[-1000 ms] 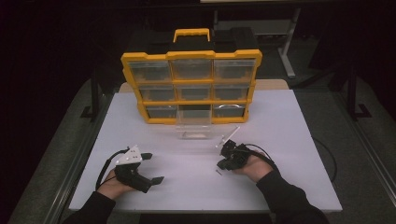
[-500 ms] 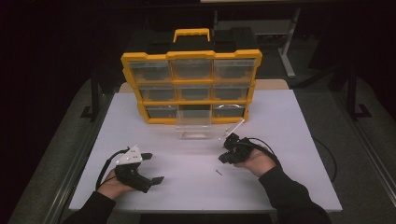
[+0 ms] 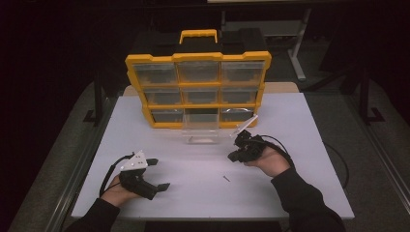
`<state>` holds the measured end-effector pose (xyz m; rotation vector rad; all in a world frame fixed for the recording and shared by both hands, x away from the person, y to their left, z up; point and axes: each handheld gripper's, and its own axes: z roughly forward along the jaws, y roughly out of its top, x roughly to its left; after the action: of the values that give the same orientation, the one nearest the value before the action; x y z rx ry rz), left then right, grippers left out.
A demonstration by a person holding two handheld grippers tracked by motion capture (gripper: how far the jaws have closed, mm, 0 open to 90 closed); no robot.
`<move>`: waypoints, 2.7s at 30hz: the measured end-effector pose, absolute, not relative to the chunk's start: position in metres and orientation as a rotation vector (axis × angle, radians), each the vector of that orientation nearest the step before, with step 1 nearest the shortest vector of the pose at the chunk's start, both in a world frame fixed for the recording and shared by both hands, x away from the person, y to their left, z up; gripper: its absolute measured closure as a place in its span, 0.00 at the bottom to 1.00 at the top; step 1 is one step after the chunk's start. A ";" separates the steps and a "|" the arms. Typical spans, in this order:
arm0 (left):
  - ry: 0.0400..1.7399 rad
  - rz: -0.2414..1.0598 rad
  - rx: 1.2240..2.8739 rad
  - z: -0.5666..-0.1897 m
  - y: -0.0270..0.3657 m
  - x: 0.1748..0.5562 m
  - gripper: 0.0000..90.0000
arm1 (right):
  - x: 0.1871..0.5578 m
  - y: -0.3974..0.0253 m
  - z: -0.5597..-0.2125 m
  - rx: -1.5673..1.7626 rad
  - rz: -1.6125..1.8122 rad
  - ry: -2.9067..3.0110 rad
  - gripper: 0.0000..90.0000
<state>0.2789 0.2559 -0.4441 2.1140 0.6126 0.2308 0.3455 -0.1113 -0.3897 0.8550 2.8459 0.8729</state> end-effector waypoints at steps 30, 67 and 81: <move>0.615 0.214 2.124 -0.443 0.255 0.279 0.00 | 0.375 -0.096 -0.337 0.815 0.927 2.769 0.95; 0.608 0.225 2.115 -0.443 0.255 0.279 0.00 | 0.433 -0.030 -0.326 0.761 0.887 2.788 0.95; 0.608 0.221 2.115 -0.443 0.255 0.279 0.00 | 0.443 -0.015 -0.350 0.791 0.788 2.840 0.95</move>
<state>0.2785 0.2546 -0.4433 2.1149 0.6085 0.2211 0.4427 -0.0152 -0.3498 0.7907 2.8404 0.7875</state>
